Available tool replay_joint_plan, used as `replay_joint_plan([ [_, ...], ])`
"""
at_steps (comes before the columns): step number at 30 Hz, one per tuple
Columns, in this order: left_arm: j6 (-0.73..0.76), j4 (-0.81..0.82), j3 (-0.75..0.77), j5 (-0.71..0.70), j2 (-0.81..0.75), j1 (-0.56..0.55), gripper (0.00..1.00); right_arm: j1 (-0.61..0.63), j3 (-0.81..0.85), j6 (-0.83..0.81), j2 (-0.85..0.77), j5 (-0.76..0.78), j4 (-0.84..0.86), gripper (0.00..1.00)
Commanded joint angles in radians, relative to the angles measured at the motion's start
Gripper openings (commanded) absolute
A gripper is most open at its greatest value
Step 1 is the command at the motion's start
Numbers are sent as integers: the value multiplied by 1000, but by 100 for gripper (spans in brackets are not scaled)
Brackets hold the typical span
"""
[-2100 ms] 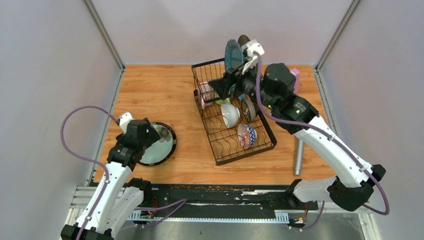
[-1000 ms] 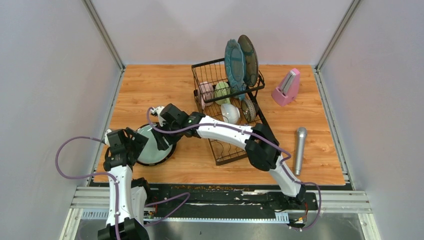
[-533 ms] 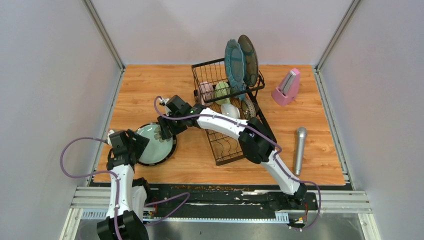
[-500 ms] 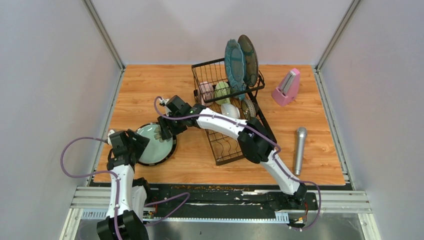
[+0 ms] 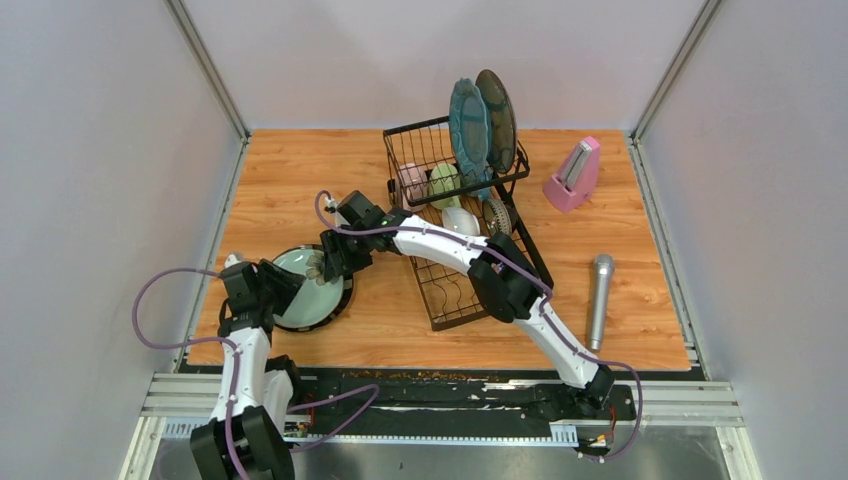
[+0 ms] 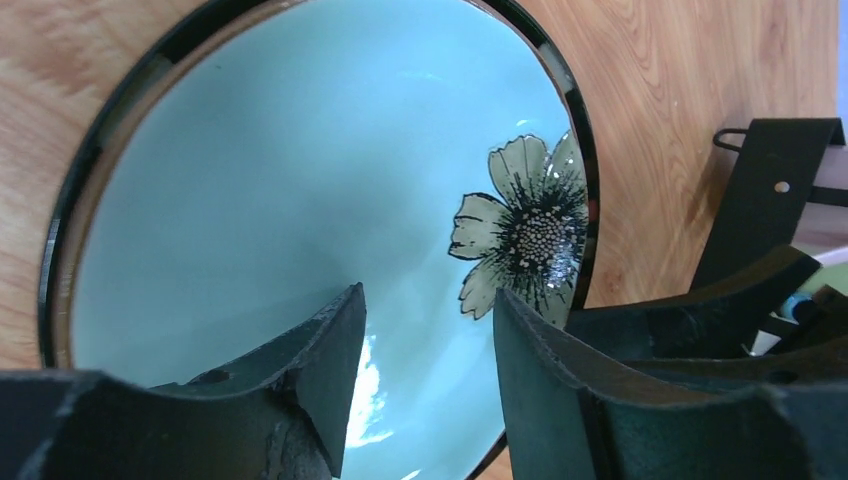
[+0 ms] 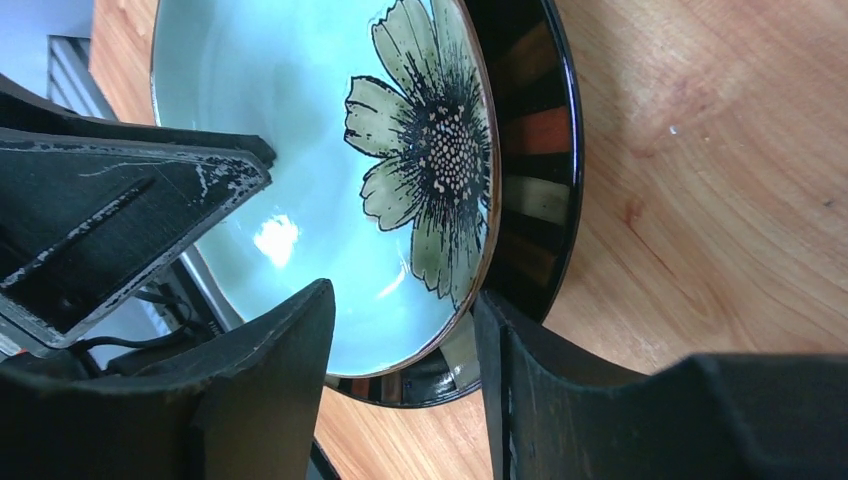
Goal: Load the mixed dishes into the dish rack
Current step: Pick up the plate at the center of the board.
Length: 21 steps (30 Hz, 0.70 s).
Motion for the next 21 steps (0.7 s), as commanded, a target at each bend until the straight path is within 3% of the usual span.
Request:
replay_joint_plan([
  [1, 35, 62, -33, 71, 35, 9, 57, 17, -53, 125, -8, -141, 144, 52],
  [8, 46, 85, -34, 98, 57, 9, 47, 11, -148, 248, -49, -131, 276, 46],
  [15, 86, 32, -5, 87, 43, 9, 54, 2, -194, 292, -68, -3, 276, 37],
  [21, 91, 4, 25, 78, -7, 9, 56, -18, -190, 305, -49, 33, 267, 20],
])
